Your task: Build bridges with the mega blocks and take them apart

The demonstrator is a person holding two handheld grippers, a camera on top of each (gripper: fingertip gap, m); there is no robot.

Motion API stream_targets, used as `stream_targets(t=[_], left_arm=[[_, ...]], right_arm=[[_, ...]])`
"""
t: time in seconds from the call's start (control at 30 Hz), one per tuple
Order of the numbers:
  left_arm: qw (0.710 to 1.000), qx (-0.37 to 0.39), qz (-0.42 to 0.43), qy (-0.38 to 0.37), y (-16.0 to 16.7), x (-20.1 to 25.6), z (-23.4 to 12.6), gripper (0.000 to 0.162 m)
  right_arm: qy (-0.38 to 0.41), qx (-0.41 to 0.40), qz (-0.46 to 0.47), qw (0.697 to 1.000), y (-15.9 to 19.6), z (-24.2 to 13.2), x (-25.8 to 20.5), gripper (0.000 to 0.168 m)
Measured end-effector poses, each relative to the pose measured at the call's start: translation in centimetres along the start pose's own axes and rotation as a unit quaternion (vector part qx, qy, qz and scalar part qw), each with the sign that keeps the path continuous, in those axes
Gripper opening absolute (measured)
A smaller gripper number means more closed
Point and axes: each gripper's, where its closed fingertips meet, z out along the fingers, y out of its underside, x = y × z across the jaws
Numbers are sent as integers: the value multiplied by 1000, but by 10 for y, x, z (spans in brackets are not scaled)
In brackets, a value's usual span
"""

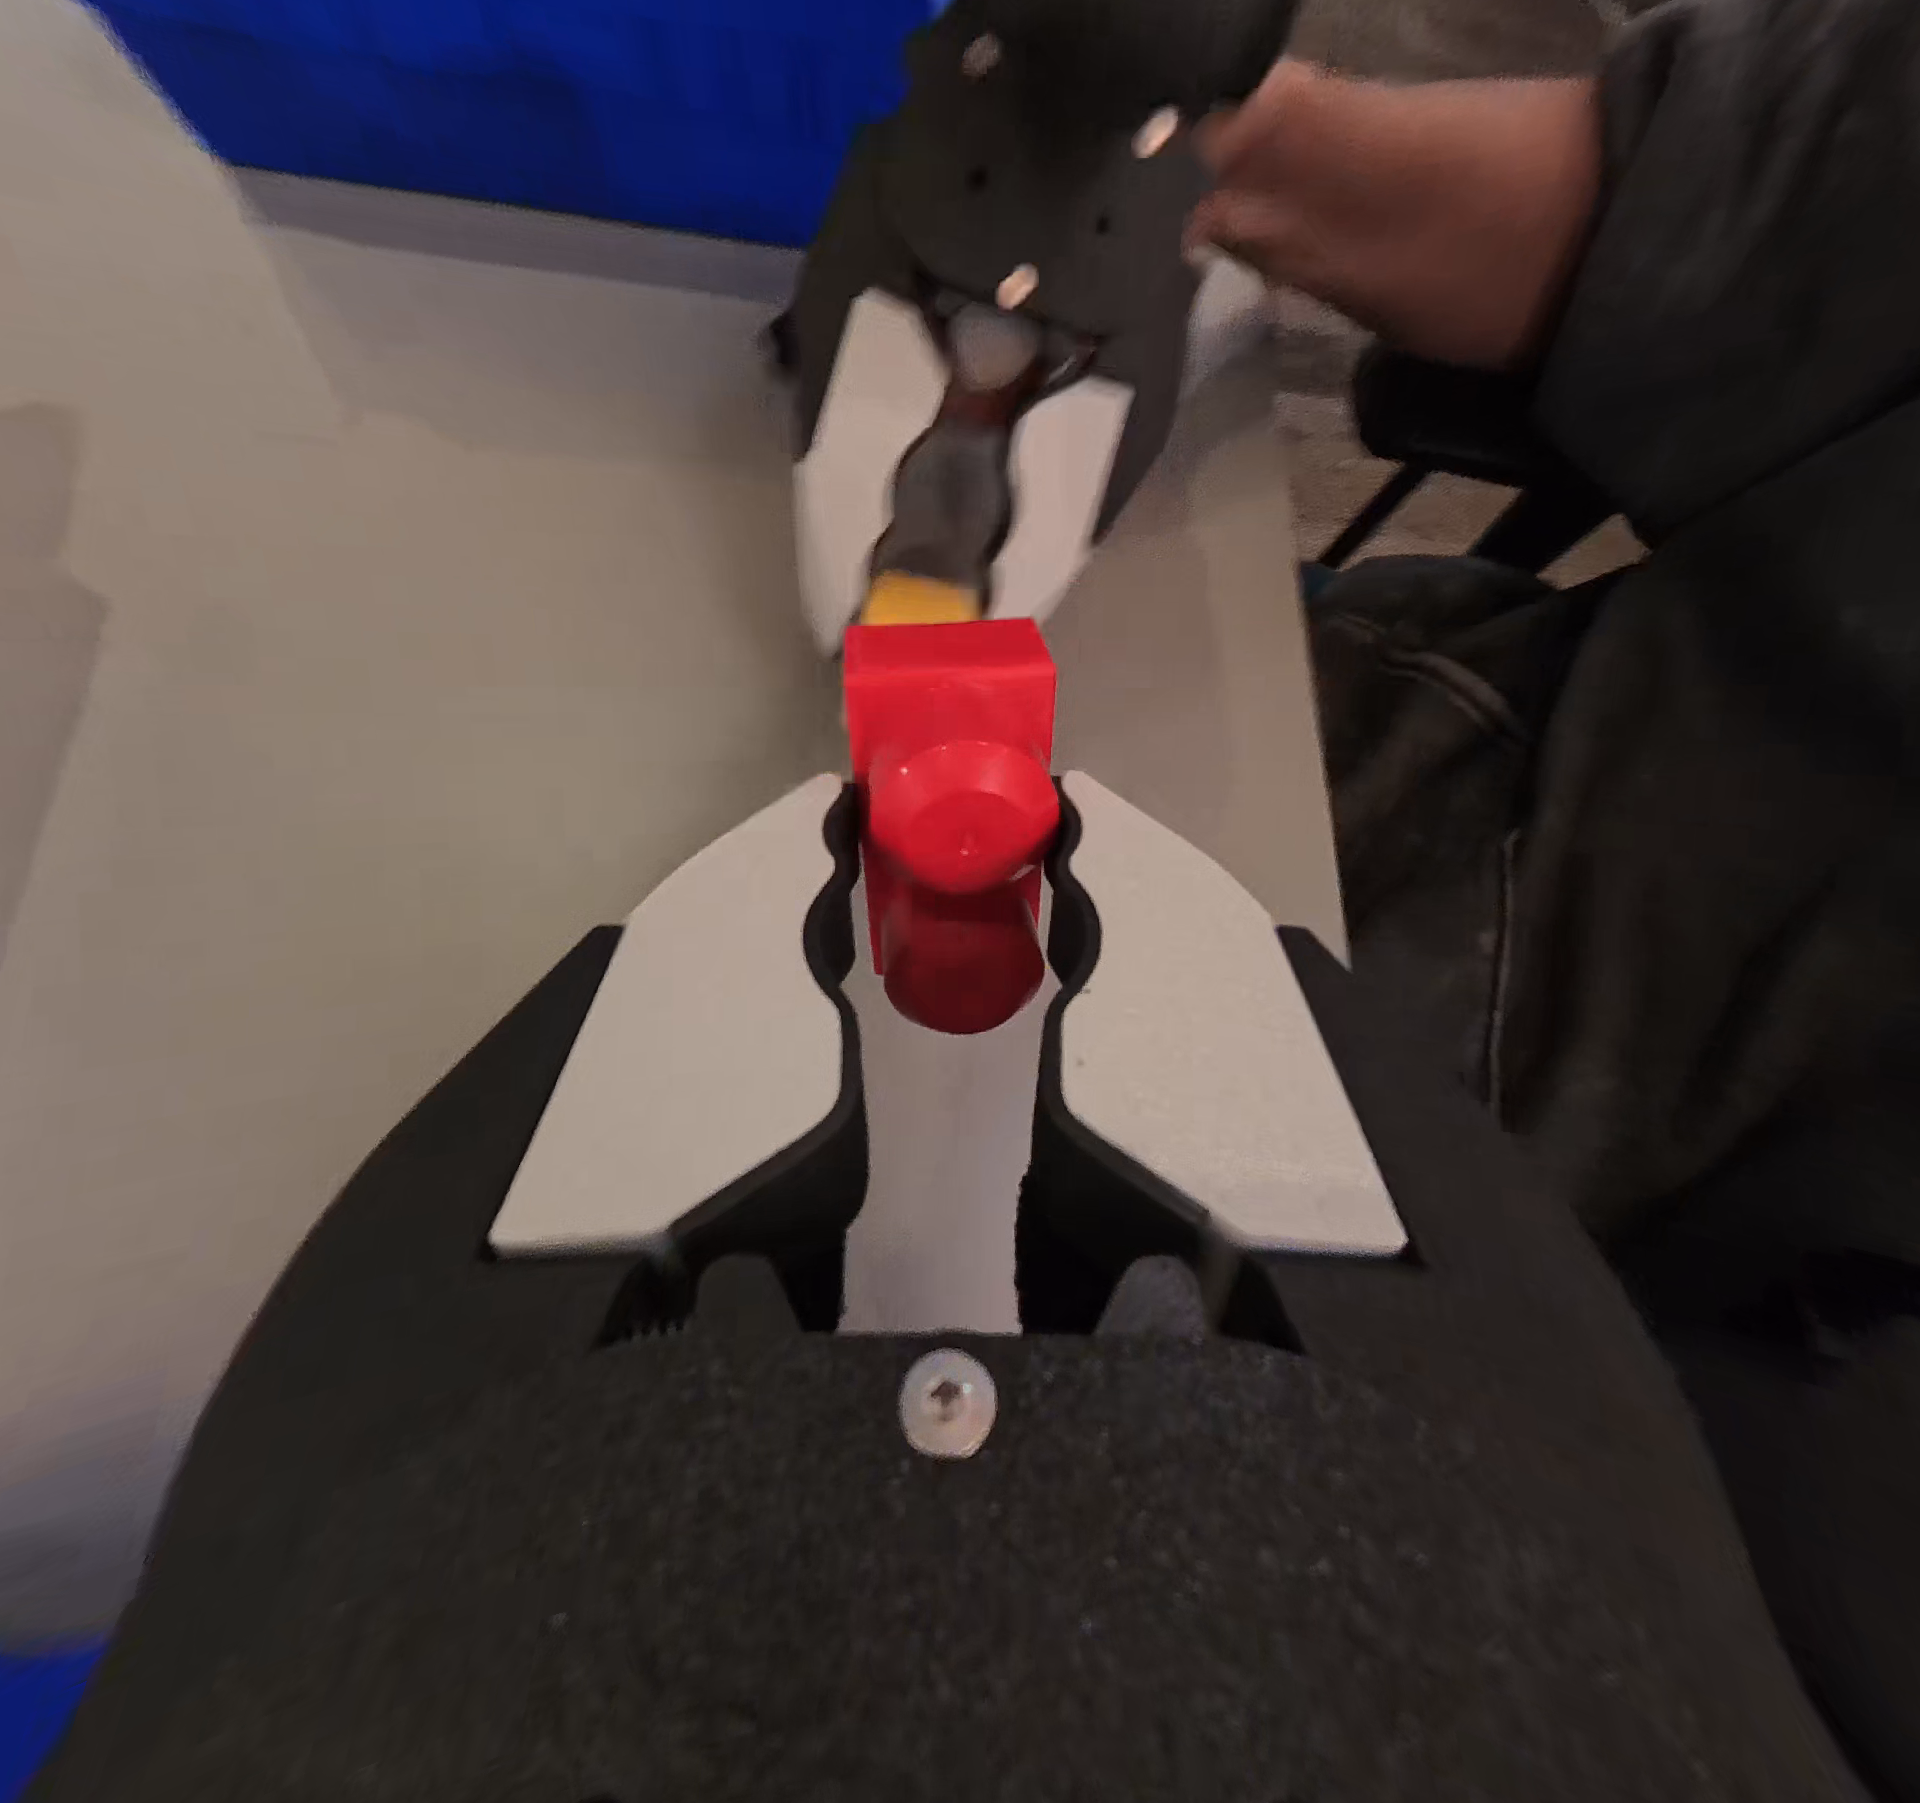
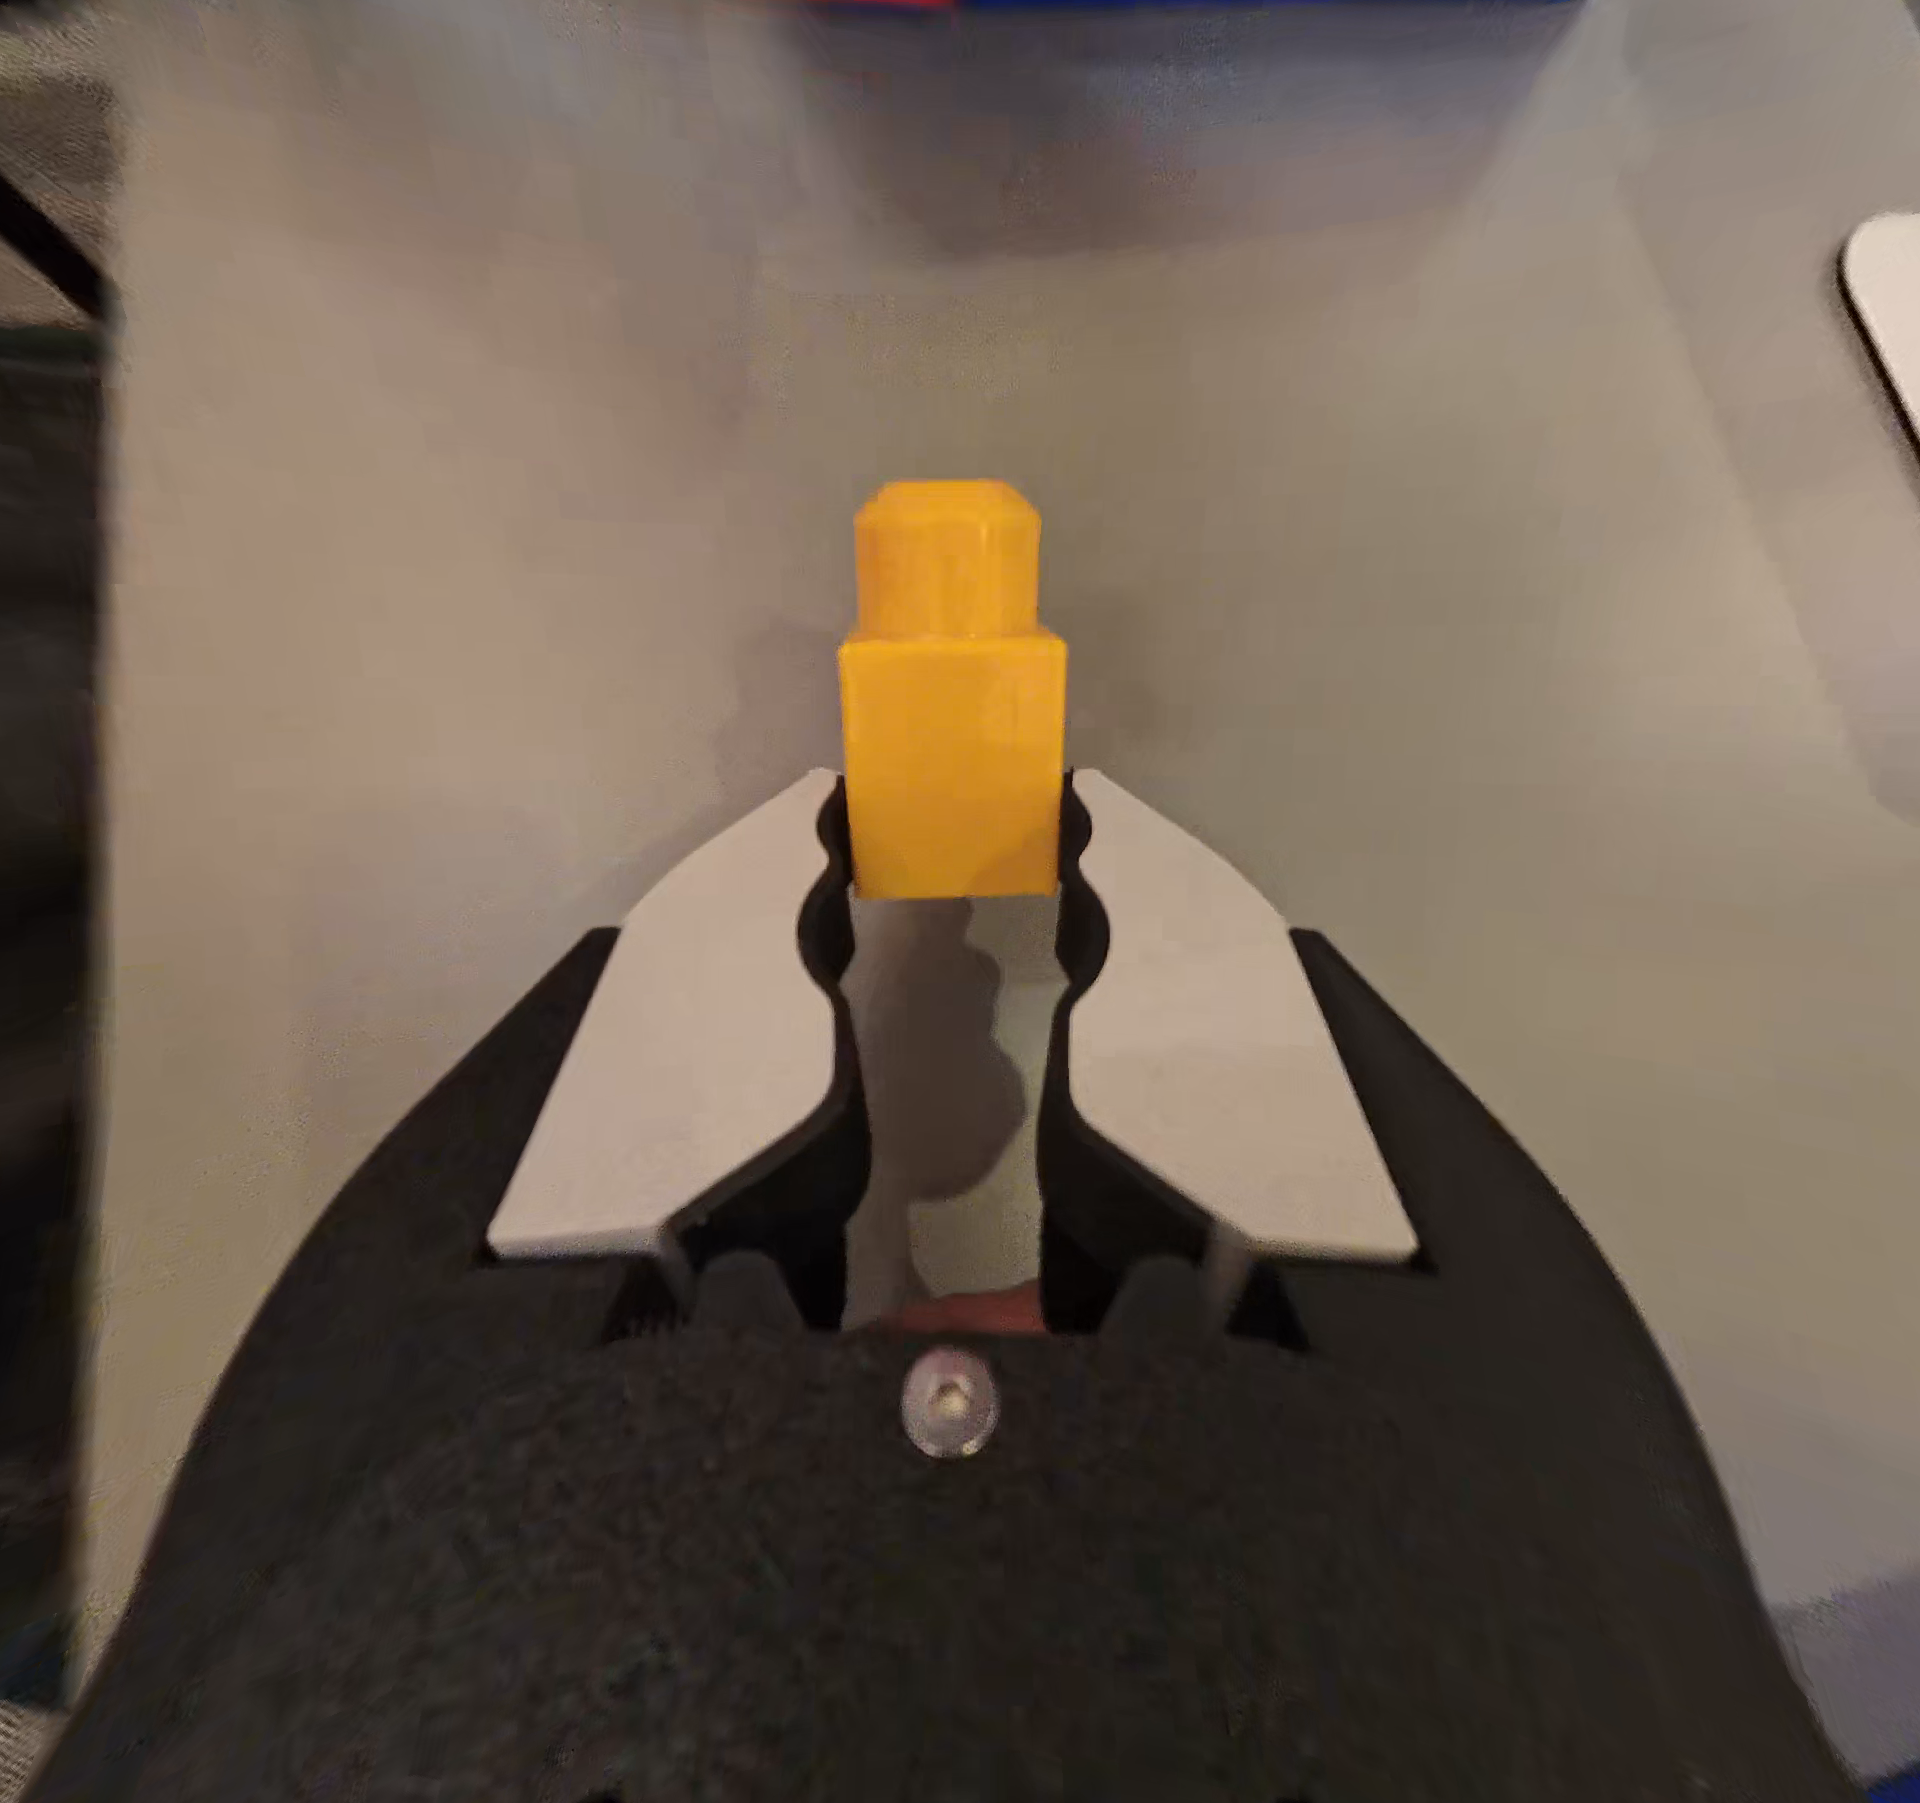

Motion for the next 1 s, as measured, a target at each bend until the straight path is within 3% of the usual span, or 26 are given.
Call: stream_targets(t=[0.23,0.4,0.5,0.57,0.67,0.73,0.83,0.93,1.0], left_arm=[[997,56,-29,-37,-2,-16,-36,33],[982,146,-55,-111,-37,-39,-39,33],[969,166,-73,-169,-48,-50,-45,33],[970,165,-70,-163,-51,-43,-45,33],[974,157,-49,-155,-52,-33,-45,33],[978,145,-42,-144,-52,-27,-43,33],[980,142,-33,-135,-54,-22,-39,33],[983,128,-29,-127,-54,-19,-32,33],[985,118,-28,-120,-54,-17,-26,33]], right_arm=[[34,46,10,998,-19,-56,7,37],[99,123,49,986,-32,-83,28,37],[200,172,105,959,-29,-155,60,37],[269,164,157,936,-11,-218,78,37],[308,51,241,919,47,-277,85,37],[288,-77,271,915,98,-288,83,37],[204,-247,293,901,155,-279,78,37],[100,-334,309,885,173,-251,68,37],[91,-408,296,859,187,-244,70,37]])
